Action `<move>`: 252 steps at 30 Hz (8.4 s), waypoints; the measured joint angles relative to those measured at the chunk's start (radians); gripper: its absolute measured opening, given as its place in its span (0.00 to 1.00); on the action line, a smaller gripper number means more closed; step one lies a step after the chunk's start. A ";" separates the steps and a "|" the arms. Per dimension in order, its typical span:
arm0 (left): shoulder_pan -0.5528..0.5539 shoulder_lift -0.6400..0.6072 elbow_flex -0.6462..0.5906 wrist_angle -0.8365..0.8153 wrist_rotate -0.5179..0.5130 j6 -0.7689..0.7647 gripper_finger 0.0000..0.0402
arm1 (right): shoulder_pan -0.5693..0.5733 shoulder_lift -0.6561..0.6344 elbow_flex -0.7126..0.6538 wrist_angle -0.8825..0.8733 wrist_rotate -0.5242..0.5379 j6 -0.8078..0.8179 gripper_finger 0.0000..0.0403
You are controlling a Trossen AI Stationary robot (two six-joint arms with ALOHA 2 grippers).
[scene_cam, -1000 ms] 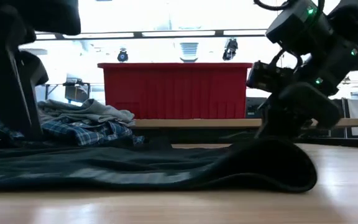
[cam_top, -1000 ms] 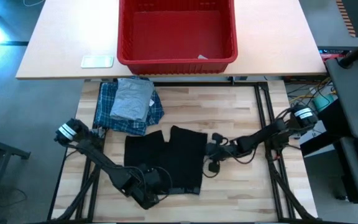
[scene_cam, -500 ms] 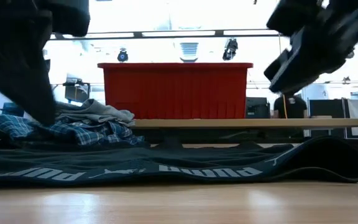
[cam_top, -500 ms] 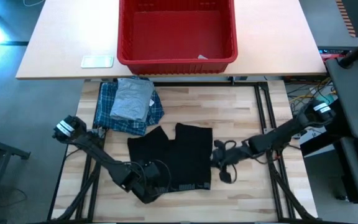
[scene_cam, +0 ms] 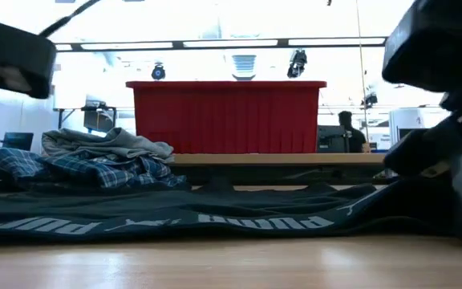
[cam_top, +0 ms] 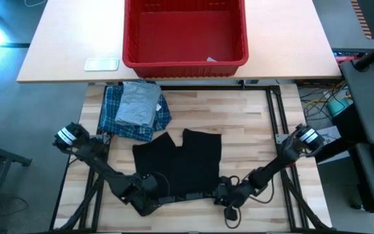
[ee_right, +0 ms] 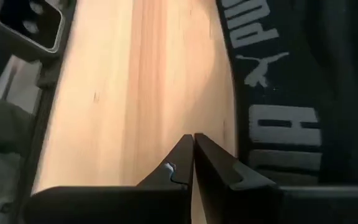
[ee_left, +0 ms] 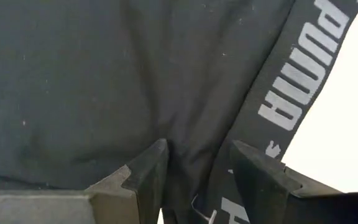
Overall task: Fold Laundry from Bin
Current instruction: Fold the black underwear
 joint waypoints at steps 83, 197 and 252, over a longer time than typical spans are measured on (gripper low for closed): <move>-0.089 -0.182 -0.012 -0.252 -0.178 0.797 0.39 | -0.245 -0.051 0.455 -1.179 -0.019 -0.329 0.74; 0.206 -0.266 0.047 -0.120 0.326 1.485 0.00 | -0.026 0.485 1.431 -1.470 -0.288 0.457 0.03; 0.771 0.064 0.748 -0.505 0.273 1.951 0.00 | 0.007 0.212 1.041 -1.875 0.017 0.582 0.03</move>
